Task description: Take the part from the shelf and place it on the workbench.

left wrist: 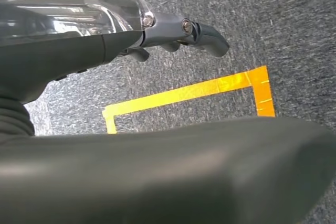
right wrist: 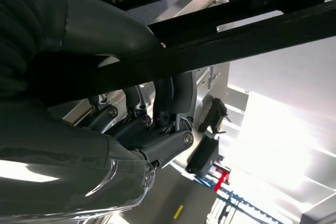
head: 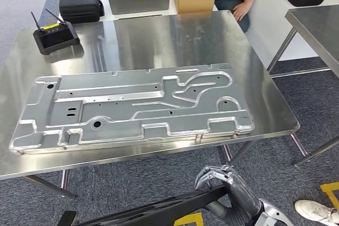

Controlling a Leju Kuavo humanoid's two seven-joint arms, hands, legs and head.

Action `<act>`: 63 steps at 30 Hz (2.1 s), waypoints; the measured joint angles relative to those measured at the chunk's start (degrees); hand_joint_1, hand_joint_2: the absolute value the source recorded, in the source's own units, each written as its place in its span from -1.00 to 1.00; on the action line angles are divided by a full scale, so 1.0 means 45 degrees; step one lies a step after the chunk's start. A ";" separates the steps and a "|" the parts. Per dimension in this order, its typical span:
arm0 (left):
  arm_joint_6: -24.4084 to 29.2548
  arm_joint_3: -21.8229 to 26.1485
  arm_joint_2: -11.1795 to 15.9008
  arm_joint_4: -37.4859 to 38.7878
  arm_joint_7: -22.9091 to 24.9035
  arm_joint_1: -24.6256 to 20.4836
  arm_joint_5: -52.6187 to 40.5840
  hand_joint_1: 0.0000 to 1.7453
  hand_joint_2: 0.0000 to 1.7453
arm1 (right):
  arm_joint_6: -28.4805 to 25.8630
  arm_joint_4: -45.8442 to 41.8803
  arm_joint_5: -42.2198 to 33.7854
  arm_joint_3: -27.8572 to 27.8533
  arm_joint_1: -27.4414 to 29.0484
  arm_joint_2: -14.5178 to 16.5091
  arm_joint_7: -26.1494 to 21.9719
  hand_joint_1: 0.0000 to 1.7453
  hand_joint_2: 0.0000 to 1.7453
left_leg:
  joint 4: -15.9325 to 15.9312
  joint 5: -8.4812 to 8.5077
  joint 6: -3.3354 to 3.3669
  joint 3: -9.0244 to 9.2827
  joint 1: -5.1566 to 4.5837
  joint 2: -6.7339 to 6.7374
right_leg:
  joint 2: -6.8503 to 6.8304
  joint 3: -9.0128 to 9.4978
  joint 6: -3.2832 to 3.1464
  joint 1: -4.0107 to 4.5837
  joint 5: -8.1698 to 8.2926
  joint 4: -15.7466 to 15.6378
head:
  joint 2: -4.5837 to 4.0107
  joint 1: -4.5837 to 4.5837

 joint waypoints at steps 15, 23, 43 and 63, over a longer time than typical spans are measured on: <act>-0.0010 0.0171 -0.0002 0.0000 -0.0214 0.0130 0.0222 -1.00 1.00 | -0.0816 -0.1533 0.0487 -0.2883 0.1198 -0.1925 0.0579 1.00 1.00 | 0.0007 -0.0015 0.0026 0.0102 -0.0004 -0.0001 | -0.0005 0.0088 0.0076 -0.0007 0.0018 -0.0032 | 0.0000 0.0000; -0.0023 0.0290 -0.0002 0.0000 -0.0287 0.0299 0.0307 -1.00 1.00 | -0.0482 -0.2404 0.0189 -0.5584 0.2192 -0.2549 0.0894 1.00 1.00 | -0.0002 -0.0015 0.0025 0.0108 0.0010 -0.0001 | -0.0005 0.0091 0.0083 0.0005 0.0010 -0.0032 | 0.0000 0.0000; -0.0061 0.0325 -0.0090 0.0000 -0.0351 0.0313 0.0282 -1.00 1.00 | 0.0220 -0.2777 0.2064 -1.1466 0.2718 -0.2935 0.2690 1.00 1.00 | -0.0003 -0.0016 0.0025 0.0123 0.0009 -0.0001 | -0.0004 0.0104 0.0085 0.0019 0.0010 -0.0033 | 0.0000 0.0005; -0.0409 0.0089 -0.0183 0.0000 0.0041 -0.0186 -0.0427 -1.00 1.00 | 0.1026 0.1027 0.5506 -1.3230 0.0815 -0.4636 0.4650 1.00 1.00 | -0.0001 -0.0014 0.0027 0.0137 0.0005 0.0000 | 0.0002 0.0120 0.0093 0.0019 0.0017 -0.0033 | 0.0000 0.0005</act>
